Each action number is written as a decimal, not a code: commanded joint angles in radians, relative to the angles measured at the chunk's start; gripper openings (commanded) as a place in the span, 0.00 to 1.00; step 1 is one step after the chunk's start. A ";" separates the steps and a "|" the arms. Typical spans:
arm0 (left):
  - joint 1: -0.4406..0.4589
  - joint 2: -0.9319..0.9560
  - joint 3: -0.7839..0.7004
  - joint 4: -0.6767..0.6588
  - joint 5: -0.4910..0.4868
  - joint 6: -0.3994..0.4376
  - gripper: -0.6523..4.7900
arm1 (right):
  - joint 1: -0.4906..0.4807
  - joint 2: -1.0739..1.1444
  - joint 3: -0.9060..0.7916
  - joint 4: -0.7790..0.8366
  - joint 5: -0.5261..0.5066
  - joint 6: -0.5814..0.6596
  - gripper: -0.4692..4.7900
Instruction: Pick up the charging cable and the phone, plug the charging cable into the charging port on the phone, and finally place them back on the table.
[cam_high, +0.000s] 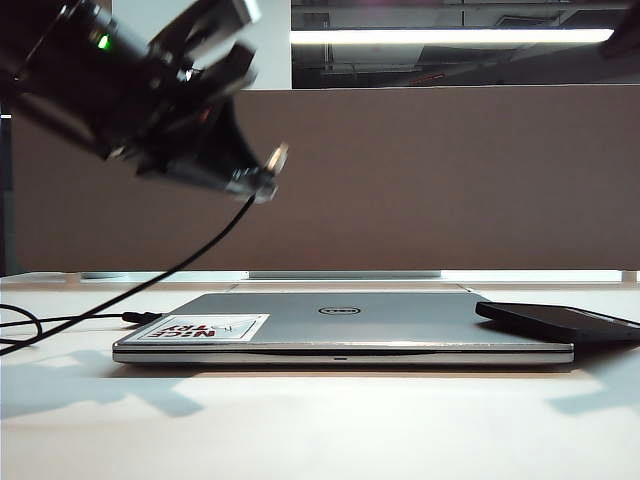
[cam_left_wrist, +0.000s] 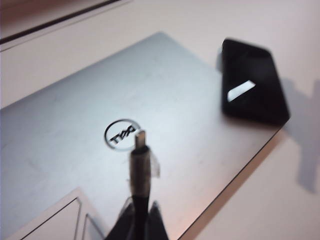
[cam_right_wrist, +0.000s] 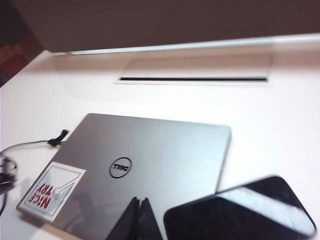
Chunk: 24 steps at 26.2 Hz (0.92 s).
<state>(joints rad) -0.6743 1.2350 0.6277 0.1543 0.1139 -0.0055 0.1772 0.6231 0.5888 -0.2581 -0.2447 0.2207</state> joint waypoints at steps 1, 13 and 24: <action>-0.013 -0.011 0.046 -0.040 0.005 -0.059 0.11 | -0.057 -0.003 0.006 -0.029 -0.002 0.052 0.09; -0.039 -0.013 0.126 -0.228 0.006 -0.107 0.11 | -0.183 0.057 0.001 -0.091 -0.163 0.163 0.09; -0.041 -0.013 0.126 -0.227 0.006 -0.107 0.11 | -0.231 0.216 0.000 -0.135 -0.200 0.334 0.24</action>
<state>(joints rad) -0.7143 1.2255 0.7490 -0.0799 0.1181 -0.1093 -0.0444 0.8230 0.5861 -0.3901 -0.4015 0.5354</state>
